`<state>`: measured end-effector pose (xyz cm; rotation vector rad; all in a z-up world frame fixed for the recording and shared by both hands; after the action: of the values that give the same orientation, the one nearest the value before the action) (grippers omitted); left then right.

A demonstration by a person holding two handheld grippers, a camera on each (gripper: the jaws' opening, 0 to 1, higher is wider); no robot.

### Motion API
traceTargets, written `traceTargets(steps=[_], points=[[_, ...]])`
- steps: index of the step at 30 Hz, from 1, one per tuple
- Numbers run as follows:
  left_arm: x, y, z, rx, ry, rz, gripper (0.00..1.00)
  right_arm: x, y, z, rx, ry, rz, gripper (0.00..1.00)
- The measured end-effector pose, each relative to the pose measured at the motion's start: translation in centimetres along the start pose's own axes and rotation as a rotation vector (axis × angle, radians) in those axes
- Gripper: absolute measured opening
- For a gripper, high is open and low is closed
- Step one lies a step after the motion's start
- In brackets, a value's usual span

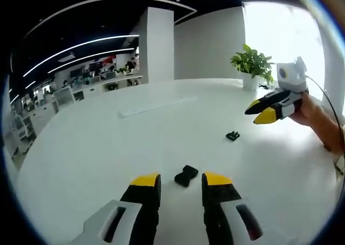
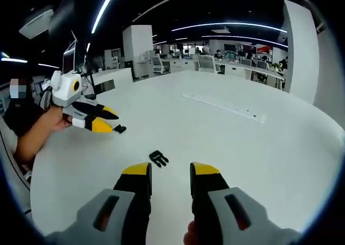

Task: Snap the two parts of the plastic buckle together until the buckle closes and remains connected.

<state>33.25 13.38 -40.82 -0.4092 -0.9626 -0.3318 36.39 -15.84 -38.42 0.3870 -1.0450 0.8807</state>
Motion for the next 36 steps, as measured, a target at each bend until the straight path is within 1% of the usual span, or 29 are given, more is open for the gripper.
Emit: traceTargets(steps=[7, 8, 10, 11, 18, 26, 31, 36], points=[[-0.8, 0.2, -0.7, -0.003, 0.007, 0.013, 0.29, -0.2, -0.1, -0.8, 0.01, 0.001, -0.002, 0.28], [-0.7, 0.3, -0.8, -0.004, -0.018, 0.009, 0.29, -0.3, 0.0, -1.0, 0.014, 0.002, 0.002, 0.28], [-0.7, 0.4, -0.9, -0.008, -0.023, 0.022, 0.29, -0.3, 0.1, -1.3, 0.02, 0.009, 0.015, 0.28], [-0.4, 0.3, -0.8, -0.01, -0.016, 0.026, 0.29, -0.3, 0.1, -1.3, 0.021, 0.01, 0.019, 0.28], [-0.4, 0.0, -0.9, -0.002, -0.012, -0.007, 0.26, -0.3, 0.2, -1.5, 0.024, 0.011, 0.025, 0.28], [-0.5, -0.5, -0.7, -0.007, -0.011, -0.013, 0.24, -0.3, 0.5, -1.7, 0.031, 0.009, 0.037, 0.27], [-0.5, -0.9, -0.8, -0.009, -0.015, -0.027, 0.21, -0.4, 0.9, -2.1, 0.06, -0.005, 0.045, 0.26], [-0.4, -0.9, -0.9, -0.012, -0.018, -0.033, 0.19, -0.5, 1.0, -2.3, 0.064, -0.009, 0.056, 0.25]])
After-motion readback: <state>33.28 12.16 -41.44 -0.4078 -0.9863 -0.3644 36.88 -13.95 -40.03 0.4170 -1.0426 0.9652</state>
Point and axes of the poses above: the point that each gripper's makers call its tool centre point, and the gripper's own axes: z roughly backward along the fingers, y roughly to its left, x roughly out of its top, the point moved 9 cm from there along z, roughly backward along the fingers, and after that the axes turned 9 degrees about z, right-handed, at the moved point
